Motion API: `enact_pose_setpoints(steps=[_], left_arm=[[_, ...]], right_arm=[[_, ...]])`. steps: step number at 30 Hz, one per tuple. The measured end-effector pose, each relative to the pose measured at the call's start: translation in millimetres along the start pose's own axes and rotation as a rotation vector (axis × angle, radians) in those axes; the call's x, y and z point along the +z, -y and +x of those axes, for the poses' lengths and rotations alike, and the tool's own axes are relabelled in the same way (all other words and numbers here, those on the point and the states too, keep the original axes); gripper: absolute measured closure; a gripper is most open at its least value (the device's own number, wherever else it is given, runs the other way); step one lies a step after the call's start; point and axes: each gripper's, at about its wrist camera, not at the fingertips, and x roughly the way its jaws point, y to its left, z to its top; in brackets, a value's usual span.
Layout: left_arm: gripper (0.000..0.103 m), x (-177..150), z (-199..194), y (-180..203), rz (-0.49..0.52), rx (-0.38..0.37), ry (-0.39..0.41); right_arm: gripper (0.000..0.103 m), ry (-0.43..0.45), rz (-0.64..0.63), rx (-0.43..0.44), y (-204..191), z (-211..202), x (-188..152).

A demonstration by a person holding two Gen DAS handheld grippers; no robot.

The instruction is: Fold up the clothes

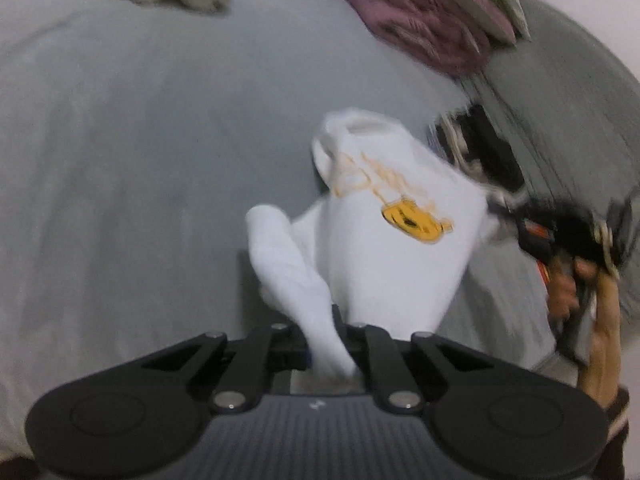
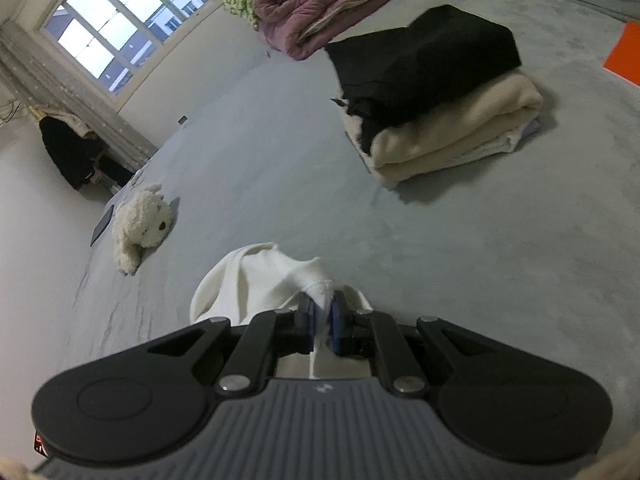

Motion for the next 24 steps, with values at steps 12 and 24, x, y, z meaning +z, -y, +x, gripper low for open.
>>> enact_pose_setpoints(steps=[12,24], left_arm=[[0.056,17,2,9,0.060,0.042,-0.017],[0.040,91,42,15,0.078,0.048,0.062]], right_arm=[[0.085,-0.037,-0.006,-0.022,11,2,-8],[0.049,-0.044,0.001,-0.034,19,-2,-12]])
